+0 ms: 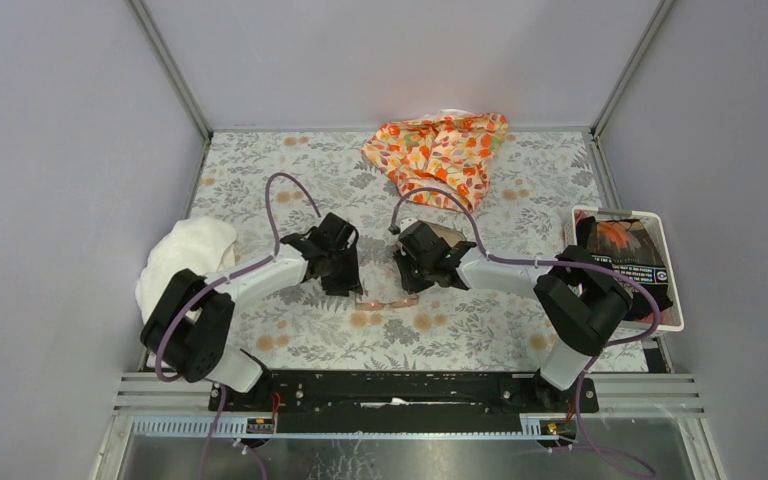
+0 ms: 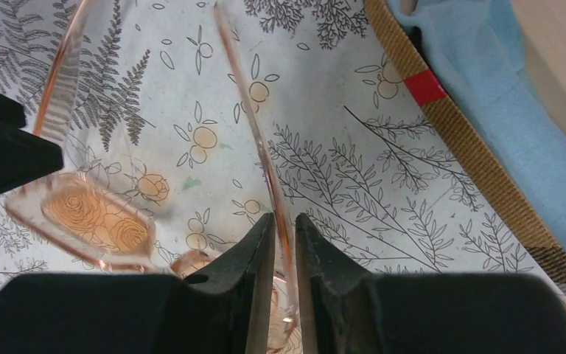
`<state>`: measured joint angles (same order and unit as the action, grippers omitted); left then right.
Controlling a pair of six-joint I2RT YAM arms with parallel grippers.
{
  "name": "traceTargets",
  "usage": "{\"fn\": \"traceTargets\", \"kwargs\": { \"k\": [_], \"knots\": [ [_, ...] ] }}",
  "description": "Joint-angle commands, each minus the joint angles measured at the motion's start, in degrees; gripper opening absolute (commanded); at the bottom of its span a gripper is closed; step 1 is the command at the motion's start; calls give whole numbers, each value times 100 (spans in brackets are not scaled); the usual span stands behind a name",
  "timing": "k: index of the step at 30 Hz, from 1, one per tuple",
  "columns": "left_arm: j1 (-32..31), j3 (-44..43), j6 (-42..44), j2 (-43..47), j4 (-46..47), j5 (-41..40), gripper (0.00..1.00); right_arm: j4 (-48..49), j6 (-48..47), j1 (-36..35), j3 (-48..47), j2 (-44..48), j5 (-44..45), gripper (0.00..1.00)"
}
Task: Organize the sunglasses
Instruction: Fold the sunglasses at the center of the board.
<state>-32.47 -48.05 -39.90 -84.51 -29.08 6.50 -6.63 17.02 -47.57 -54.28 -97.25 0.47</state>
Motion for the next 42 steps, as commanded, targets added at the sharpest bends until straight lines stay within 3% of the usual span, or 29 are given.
{"fn": "traceTargets", "kwargs": {
  "k": [1,10,22,42],
  "knots": [
    [40,59,226,-175,288,316,41,217,-172,-24,-147,46,-291,23],
    [33,51,278,-310,421,644,30,250,-222,-31,-36,129,-607,0],
    [37,84,254,-392,512,714,30,319,-875,-257,309,634,-1063,0],
    [32,16,97,-782,1037,813,29,117,-453,-856,594,1010,-1032,0]
  ]
}}
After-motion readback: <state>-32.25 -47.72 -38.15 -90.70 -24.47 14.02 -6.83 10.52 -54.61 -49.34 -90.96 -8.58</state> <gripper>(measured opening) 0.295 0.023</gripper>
